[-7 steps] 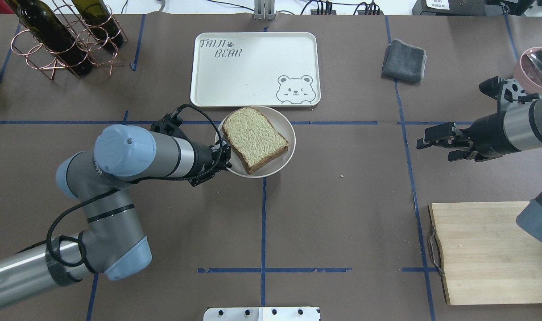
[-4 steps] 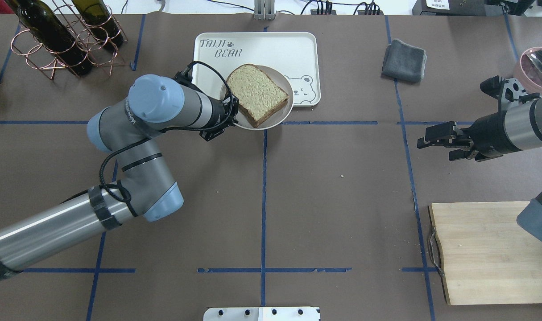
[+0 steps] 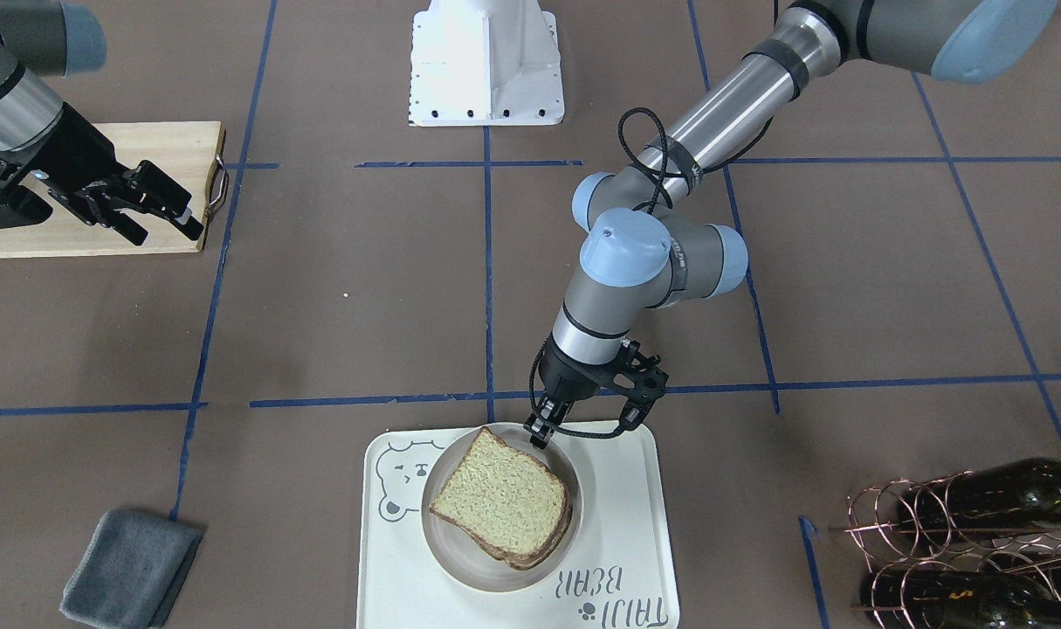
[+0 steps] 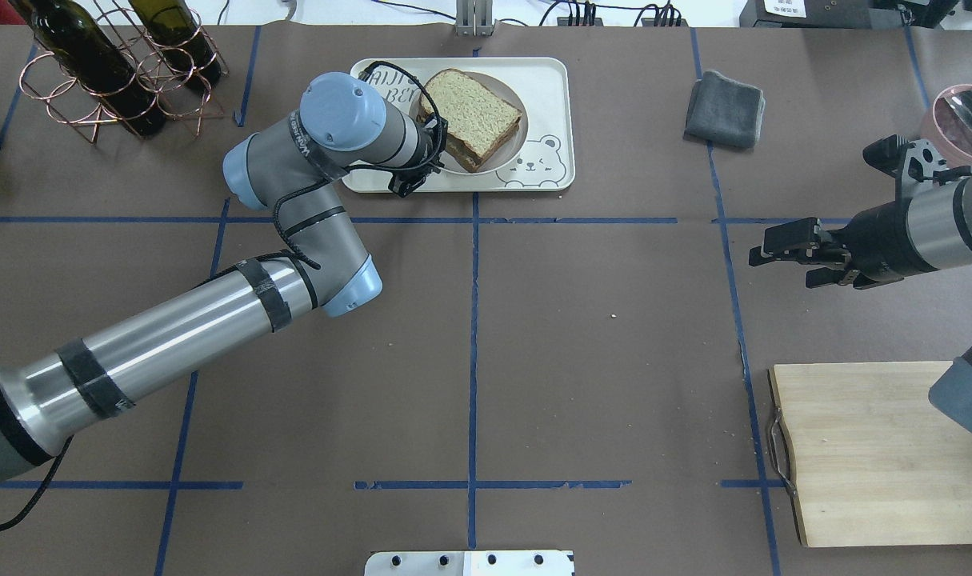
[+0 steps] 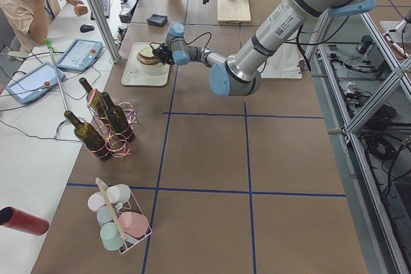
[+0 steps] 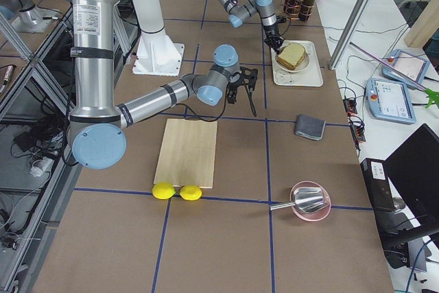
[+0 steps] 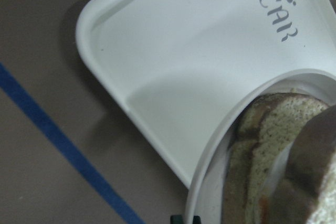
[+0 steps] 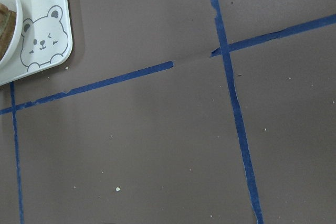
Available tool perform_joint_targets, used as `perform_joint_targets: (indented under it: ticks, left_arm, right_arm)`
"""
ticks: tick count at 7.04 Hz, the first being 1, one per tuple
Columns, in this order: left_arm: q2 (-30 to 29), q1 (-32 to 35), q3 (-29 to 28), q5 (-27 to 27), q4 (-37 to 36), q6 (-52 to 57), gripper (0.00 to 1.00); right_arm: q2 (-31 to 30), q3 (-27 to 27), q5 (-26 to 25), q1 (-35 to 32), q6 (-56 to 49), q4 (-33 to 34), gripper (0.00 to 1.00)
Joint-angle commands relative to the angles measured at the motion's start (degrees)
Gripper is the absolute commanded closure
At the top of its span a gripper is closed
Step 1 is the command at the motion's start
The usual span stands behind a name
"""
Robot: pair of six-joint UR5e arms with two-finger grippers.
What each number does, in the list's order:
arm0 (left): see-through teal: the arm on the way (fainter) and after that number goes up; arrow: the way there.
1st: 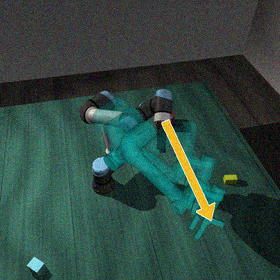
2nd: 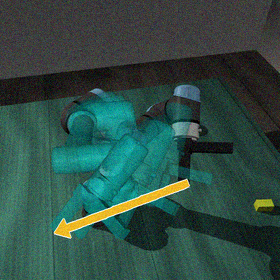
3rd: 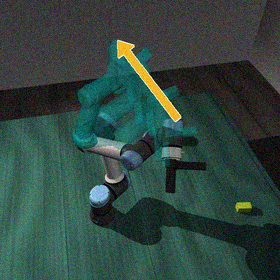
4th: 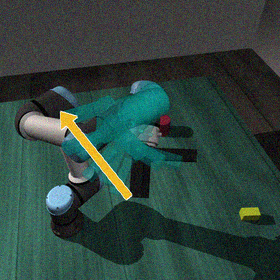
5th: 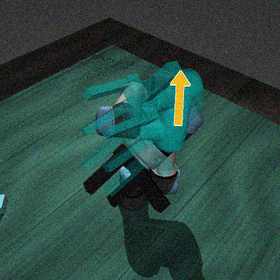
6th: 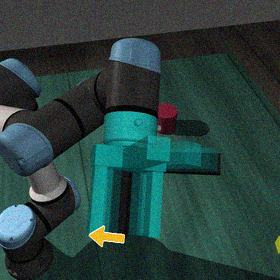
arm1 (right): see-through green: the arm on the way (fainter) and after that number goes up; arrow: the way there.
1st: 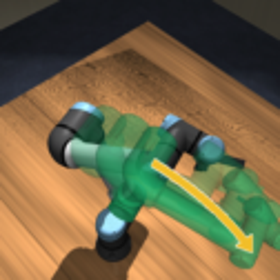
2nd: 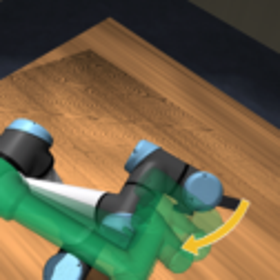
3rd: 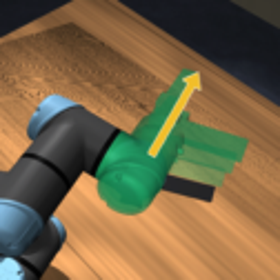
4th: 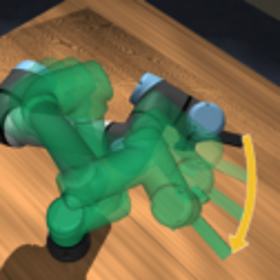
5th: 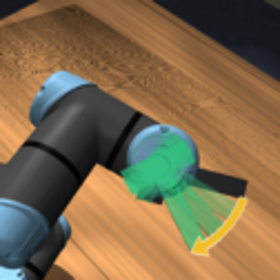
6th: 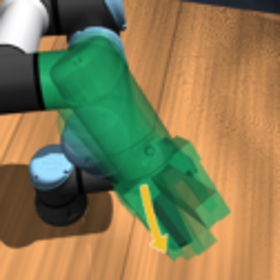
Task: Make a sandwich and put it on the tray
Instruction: 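Lower the plate onto the tray and open the left gripper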
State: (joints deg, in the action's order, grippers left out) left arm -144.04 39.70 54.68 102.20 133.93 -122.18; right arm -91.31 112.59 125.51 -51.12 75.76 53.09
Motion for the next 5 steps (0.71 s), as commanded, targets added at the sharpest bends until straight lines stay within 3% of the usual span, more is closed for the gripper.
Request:
perform_joint_targets:
  ticks: [1,2,5]
  left_arm:
    - [-1.2,0.0,-3.0,0.0,1.5,-0.3,1.0]
    - [-1.2,0.0,-3.0,0.0,1.5,0.2,1.0]
    - [-0.9,0.1,-2.7,-0.1,1.2,4.3,0.82]
  right_arm:
    - [0.0,0.2,0.0,0.1,0.0,0.0,0.0]
    - [-0.1,0.3,0.0,0.0,0.0,0.0,0.0]
    - [0.0,0.3,-0.1,0.0,0.0,0.1,0.0]
